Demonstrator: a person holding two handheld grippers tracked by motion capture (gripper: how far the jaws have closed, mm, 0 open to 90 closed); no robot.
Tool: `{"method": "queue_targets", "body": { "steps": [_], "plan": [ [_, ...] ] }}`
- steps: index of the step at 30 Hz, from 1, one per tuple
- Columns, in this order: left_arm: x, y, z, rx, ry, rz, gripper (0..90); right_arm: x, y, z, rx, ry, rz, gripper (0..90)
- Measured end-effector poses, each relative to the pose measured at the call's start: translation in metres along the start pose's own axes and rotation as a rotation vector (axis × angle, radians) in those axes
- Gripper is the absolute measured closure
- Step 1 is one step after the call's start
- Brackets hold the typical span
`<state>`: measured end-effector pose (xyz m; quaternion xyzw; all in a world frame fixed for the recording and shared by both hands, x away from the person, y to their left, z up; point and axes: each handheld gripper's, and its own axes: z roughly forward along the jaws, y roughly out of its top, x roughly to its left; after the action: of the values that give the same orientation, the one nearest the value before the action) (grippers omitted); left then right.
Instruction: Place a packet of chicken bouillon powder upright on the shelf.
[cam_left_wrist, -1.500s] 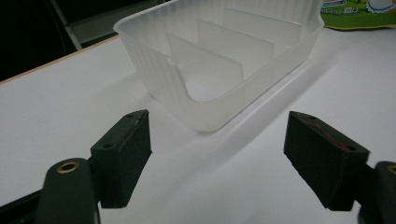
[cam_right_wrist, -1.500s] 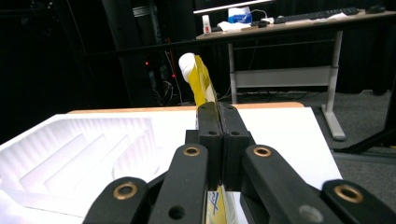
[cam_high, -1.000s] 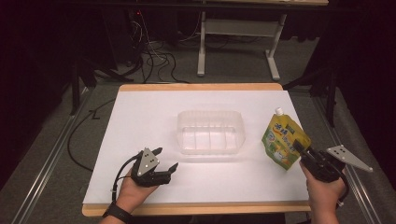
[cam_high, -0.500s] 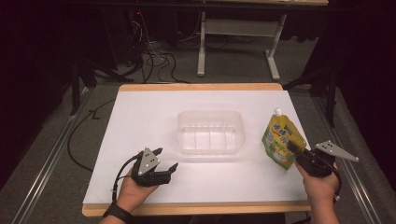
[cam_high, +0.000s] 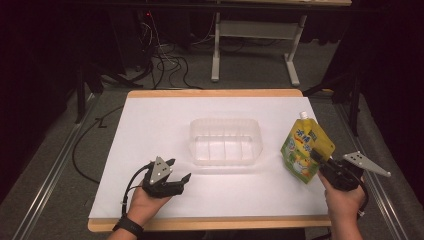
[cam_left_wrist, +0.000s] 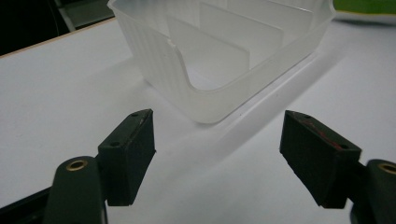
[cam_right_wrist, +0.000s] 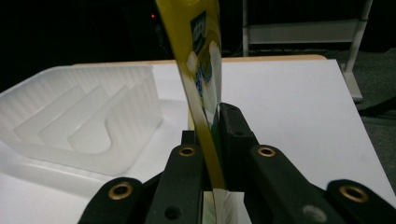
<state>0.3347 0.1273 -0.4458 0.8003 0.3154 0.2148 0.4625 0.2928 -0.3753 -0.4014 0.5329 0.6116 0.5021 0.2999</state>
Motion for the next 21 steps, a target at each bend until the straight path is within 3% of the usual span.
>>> {"method": "queue_targets", "body": {
  "steps": [6,13,16,21],
  "plan": [
    [0.004,0.001,-0.001,-0.021,0.016,-0.024,30.4,0.009,0.006,-0.002,-0.022,0.013,-0.009,87.9],
    [0.012,0.002,-0.003,-0.085,0.023,-0.092,32.6,0.023,0.017,-0.008,-0.077,0.034,0.002,87.8],
    [0.016,0.005,0.004,-0.094,0.028,-0.107,31.4,0.026,0.022,-0.010,-0.090,0.034,0.008,87.8],
    [0.017,0.011,0.020,-0.066,0.026,-0.110,18.9,0.037,0.035,-0.011,-0.120,0.051,0.001,87.8]
  ]
}}
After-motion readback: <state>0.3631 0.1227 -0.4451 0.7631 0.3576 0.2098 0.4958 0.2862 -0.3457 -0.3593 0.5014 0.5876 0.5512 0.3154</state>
